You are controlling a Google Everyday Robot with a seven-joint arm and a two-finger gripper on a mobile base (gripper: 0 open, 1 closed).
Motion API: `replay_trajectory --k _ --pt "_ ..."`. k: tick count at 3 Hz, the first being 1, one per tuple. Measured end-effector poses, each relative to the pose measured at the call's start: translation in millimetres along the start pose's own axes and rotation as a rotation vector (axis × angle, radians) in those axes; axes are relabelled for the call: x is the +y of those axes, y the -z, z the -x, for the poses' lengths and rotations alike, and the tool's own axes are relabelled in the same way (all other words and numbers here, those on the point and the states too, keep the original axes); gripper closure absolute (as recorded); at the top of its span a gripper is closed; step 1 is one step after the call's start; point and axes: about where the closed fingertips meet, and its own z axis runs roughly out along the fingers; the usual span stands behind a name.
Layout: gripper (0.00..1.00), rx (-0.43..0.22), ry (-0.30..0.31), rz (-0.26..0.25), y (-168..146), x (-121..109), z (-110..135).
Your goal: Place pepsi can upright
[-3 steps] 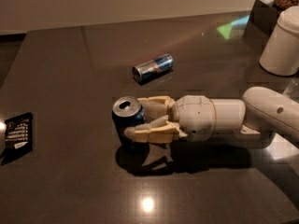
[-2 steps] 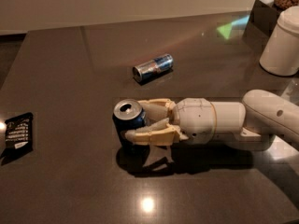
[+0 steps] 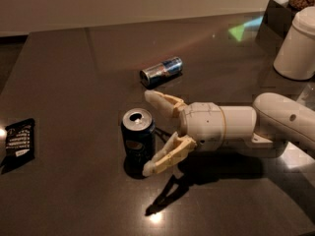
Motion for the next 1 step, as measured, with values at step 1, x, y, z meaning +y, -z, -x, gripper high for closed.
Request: replay_trajectory --k 1 --pt "0.00 0.000 0.000 0.000 -0.1 0.0 0.0"
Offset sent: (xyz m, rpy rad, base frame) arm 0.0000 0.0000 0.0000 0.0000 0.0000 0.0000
